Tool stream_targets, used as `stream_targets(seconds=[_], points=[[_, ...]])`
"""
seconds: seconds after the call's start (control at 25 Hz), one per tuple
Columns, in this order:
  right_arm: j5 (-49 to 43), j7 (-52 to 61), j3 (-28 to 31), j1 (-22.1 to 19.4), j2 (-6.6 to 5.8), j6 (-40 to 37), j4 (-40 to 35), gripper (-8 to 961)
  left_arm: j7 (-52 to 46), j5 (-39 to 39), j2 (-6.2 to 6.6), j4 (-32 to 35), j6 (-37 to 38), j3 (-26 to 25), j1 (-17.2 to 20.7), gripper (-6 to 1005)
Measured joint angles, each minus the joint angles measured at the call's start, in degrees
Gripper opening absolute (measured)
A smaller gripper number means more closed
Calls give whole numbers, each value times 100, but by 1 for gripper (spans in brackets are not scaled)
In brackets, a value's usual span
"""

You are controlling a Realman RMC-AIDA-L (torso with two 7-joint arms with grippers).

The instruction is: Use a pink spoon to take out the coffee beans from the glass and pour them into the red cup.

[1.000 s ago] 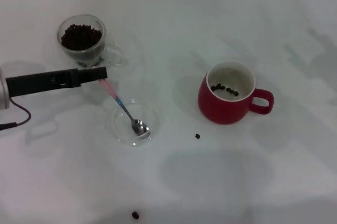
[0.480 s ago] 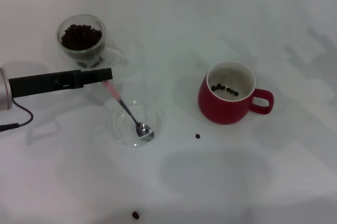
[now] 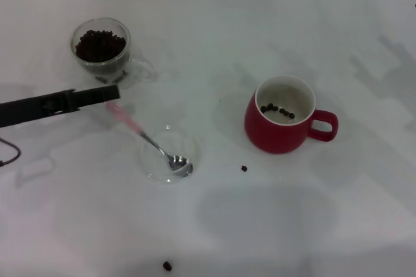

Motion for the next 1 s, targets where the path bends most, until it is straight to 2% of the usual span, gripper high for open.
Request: stream_targets(seconds=[0.2, 0.28, 0.36, 0.4, 0.52, 0.64, 0.76, 0.84, 0.92, 1.0], points=[[-7, 1, -7, 0, 0, -5, 5, 840, 216, -58, 60, 128, 127, -223, 175, 460], [-8, 8, -8, 0, 0, -8, 6, 840, 383, -66, 63, 178, 257, -383, 204, 572], [-8, 13, -12, 0, 0, -24, 6, 840, 383, -66, 63, 178, 257, -383, 204, 574], [-8, 14, -15, 0, 0, -35, 6, 840, 579, -106, 55, 526, 530, -604, 316, 575], [-7, 16, -18, 0, 1, -88, 6, 840, 838, -295, 25, 976, 744, -727, 507, 577], [1, 15, -13, -6, 6, -138, 6, 840, 1435, -714, 6, 1406, 891, -766, 774, 577], [5, -15, -6, -26, 8, -272, 6, 840, 2300, -1200, -28, 1518, 898, -795, 1012, 577], [18, -27, 7, -51, 10, -404, 6, 840, 2978, -1431, -103, 1469, 879, -999, 1126, 577], [36, -44, 36, -68, 14, -534, 31, 840, 3615, -1530, -184, 1336, 869, -1502, 1201, 577], [69, -81, 56, -73, 18, -650, 103, 840, 4036, -1624, -197, 1111, 866, -1962, 1218, 577]])
